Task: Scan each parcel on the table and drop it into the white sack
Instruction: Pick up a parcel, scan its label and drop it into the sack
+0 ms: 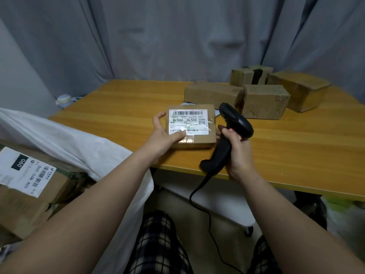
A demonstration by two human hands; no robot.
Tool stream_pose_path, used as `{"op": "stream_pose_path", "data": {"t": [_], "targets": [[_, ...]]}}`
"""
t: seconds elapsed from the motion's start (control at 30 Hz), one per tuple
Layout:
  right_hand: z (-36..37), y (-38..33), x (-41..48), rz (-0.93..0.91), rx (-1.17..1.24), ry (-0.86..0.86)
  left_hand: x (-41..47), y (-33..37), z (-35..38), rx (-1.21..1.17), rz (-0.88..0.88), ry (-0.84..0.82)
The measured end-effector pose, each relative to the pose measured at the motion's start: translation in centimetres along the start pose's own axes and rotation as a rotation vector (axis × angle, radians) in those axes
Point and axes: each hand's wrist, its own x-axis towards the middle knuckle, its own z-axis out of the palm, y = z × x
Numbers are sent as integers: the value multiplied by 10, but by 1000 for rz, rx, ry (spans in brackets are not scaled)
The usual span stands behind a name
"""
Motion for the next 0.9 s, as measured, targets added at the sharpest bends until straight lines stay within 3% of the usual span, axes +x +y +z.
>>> {"op": "stream_pose_path", "data": {"t": [0.23, 0.43, 0.57, 0.9], "targets": [[-2, -3, -22, -23, -136, 52, -17, -12, -14, 168, 189, 60], [1, -6, -51, -264, -738, -84, -10, -28, -9, 70, 169, 119], [7, -9, -62, -292, -739, -25, -7, -37, -8, 40, 175, 135], [17, -13, -74, -293, -777, -81, -11, -31, -6, 62, 182, 118]]}}
